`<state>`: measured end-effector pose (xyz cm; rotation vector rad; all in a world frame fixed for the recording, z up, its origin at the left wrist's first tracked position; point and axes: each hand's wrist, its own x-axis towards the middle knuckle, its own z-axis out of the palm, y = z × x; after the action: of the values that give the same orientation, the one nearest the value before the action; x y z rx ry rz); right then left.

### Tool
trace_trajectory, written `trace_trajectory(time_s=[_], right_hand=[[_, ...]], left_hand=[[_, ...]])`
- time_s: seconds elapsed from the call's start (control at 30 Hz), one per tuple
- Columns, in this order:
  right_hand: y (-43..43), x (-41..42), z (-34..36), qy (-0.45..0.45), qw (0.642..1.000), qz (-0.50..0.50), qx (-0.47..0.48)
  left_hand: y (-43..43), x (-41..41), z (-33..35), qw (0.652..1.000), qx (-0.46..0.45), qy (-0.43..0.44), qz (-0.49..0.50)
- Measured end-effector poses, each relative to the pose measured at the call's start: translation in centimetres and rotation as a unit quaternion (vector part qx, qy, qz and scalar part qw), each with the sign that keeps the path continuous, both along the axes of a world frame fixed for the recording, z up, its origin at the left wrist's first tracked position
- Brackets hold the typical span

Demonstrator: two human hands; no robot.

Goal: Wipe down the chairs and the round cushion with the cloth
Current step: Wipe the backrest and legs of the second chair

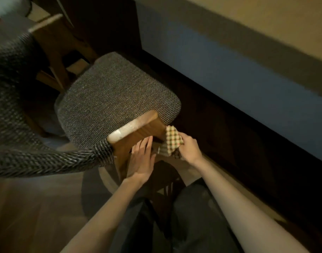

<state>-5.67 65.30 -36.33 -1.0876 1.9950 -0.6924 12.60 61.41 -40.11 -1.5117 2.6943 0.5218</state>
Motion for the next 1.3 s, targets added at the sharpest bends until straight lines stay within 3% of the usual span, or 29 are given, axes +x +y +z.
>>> trace_trajectory(time_s=[0.1, 0.17, 0.33, 0.5, 0.67, 0.77, 0.93, 1.17, 1.3], right_hand=[[1.8, 0.7, 5.4, -0.008, 0.998, -0.044, 0.039], [2.9, 1.4, 9.2, -0.005, 0.997, -0.055, 0.056], [4.8, 4.5, 20.2, 0.01, 0.998, -0.039, 0.043], [6.2, 9.3, 31.8, -0.001, 1.0, 0.015, -0.015], [6.3, 14.9, 39.1, 0.013, 0.991, 0.095, -0.09], [5.0, 19.0, 41.5, 0.063, 0.977, 0.173, -0.103], [2.4, 25.7, 43.7, 0.098, 0.951, 0.269, -0.119], [-3.6, 32.2, 44.0, 0.043, 0.931, 0.336, -0.133], [-7.6, 34.5, 43.7, 0.011, 0.923, 0.361, -0.132]], left_hand=[[2.2, 2.4, 4.4, 0.993, 0.106, -0.047, -0.011], [3.5, 3.9, 8.6, 0.988, 0.155, -0.019, 0.001], [5.4, 7.2, 21.2, 0.998, 0.022, 0.049, -0.025], [7.2, 11.9, 32.9, 0.998, -0.004, 0.059, -0.017], [9.2, 18.5, 41.3, 0.992, -0.063, 0.103, -0.03], [9.9, 21.9, 44.0, 0.992, -0.057, 0.111, -0.014], [9.2, 26.1, 46.2, 0.978, -0.012, 0.185, 0.097], [3.5, 32.0, 46.5, 0.948, 0.052, 0.26, 0.174], [0.3, 34.2, 46.7, 0.919, 0.026, 0.318, 0.232]])
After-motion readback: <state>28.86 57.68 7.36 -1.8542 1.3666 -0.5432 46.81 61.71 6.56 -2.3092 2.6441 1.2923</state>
